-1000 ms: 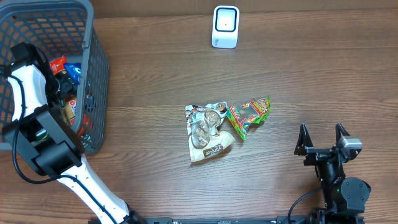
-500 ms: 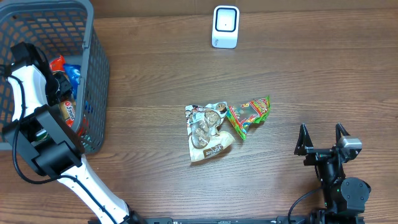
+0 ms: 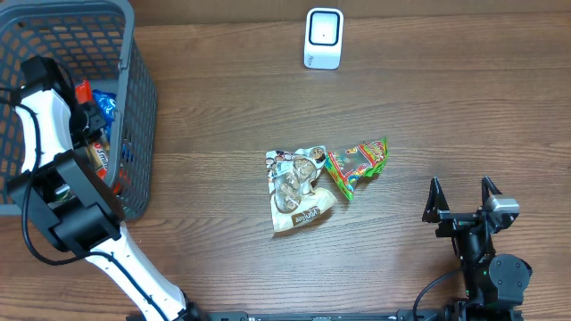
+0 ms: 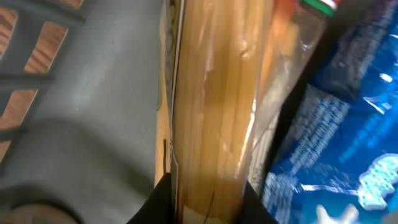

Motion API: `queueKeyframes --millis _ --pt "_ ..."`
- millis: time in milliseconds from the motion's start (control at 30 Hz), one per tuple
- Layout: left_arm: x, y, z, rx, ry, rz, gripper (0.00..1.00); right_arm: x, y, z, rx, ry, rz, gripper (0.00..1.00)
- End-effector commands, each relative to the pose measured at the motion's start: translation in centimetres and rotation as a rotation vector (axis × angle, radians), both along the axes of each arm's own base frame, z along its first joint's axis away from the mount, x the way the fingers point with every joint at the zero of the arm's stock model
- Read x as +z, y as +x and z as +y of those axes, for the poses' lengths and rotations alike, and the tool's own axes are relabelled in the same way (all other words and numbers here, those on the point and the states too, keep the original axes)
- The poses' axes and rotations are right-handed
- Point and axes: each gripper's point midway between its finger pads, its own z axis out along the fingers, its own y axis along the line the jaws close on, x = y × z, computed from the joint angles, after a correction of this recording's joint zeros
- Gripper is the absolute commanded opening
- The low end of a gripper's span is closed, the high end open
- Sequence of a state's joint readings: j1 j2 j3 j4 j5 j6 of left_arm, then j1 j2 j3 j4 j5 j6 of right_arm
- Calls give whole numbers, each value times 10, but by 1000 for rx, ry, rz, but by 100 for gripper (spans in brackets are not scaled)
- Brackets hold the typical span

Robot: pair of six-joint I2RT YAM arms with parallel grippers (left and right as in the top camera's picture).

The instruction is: Scan the item barcode

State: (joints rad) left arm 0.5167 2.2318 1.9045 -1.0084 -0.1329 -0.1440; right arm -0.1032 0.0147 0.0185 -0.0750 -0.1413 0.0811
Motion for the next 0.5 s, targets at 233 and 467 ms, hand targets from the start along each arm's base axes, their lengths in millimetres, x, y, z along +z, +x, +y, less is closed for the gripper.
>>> queueKeyframes --millis 233,467 --pt "179 -3 -10 -4 211 -325 4 -2 0 -2 -12 -3 -2 100" --pt "242 -20 -19 -18 287 -447 4 -2 0 -2 -12 -4 -2 100"
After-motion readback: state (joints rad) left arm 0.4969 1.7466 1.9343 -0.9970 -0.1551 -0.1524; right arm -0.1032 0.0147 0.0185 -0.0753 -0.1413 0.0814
